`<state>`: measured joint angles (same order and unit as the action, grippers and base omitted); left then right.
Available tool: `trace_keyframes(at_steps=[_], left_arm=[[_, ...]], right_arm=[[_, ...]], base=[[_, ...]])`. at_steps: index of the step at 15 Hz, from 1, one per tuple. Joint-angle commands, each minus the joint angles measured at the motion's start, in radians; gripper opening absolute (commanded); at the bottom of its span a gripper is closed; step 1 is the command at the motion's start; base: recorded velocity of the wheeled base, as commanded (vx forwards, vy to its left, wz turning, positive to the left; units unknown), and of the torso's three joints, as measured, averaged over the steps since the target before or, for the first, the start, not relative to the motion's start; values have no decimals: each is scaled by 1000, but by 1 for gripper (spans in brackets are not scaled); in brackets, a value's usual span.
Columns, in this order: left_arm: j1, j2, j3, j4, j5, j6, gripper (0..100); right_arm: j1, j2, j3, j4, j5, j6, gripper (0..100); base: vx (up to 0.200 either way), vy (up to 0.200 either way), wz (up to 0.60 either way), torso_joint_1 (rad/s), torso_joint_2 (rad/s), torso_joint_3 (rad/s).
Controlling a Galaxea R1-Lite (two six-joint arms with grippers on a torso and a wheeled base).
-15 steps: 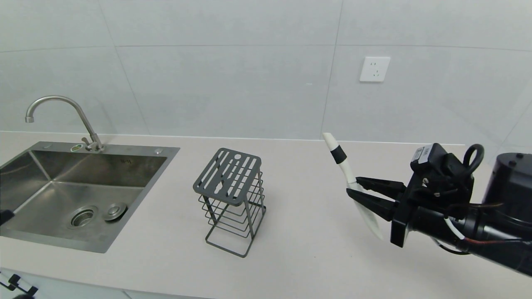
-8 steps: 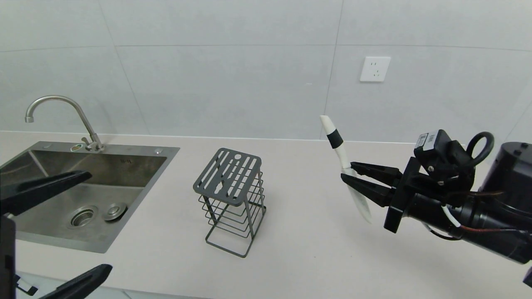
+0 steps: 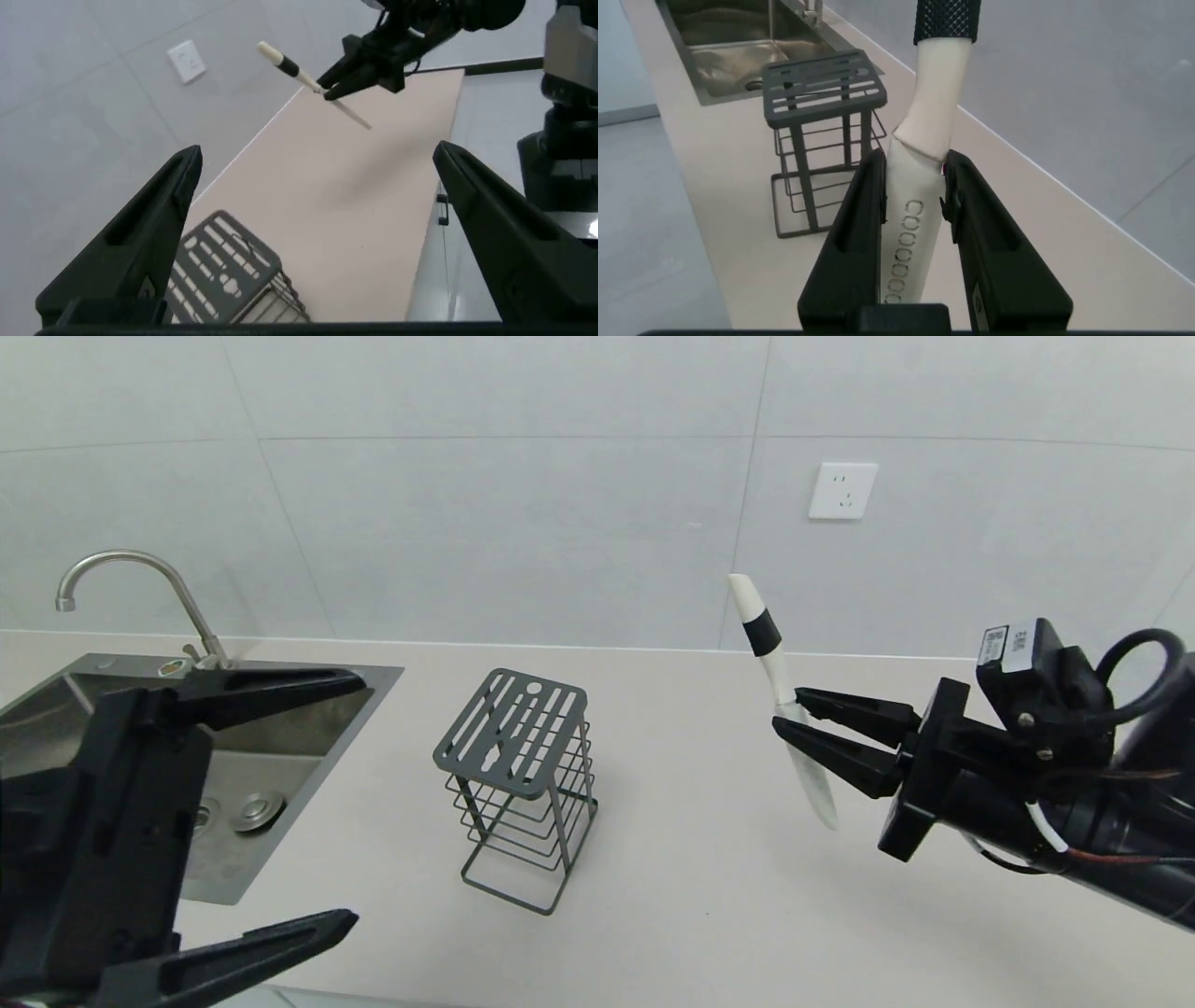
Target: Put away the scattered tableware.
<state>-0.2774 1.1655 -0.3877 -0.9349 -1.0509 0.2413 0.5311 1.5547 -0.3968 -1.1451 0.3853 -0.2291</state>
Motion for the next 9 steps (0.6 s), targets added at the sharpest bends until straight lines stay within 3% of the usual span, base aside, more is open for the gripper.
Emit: trace_keyframes(at_steps=[1, 6, 9], left_arm=[[1, 85, -13, -4, -26, 0, 100], [0, 287, -97, -136, -117, 1, 100], [-5, 387, -119, -232, -127, -8, 100]], right_arm=[[12, -10, 15, -13, 18, -2, 0], [43, -7, 30, -44, 55, -30, 0], [69, -5, 32, -56, 56, -32, 0]], base=[[0, 0, 0, 0, 0, 0], [0, 0, 0, 0, 0, 0], [0, 0, 0, 0, 0, 0]])
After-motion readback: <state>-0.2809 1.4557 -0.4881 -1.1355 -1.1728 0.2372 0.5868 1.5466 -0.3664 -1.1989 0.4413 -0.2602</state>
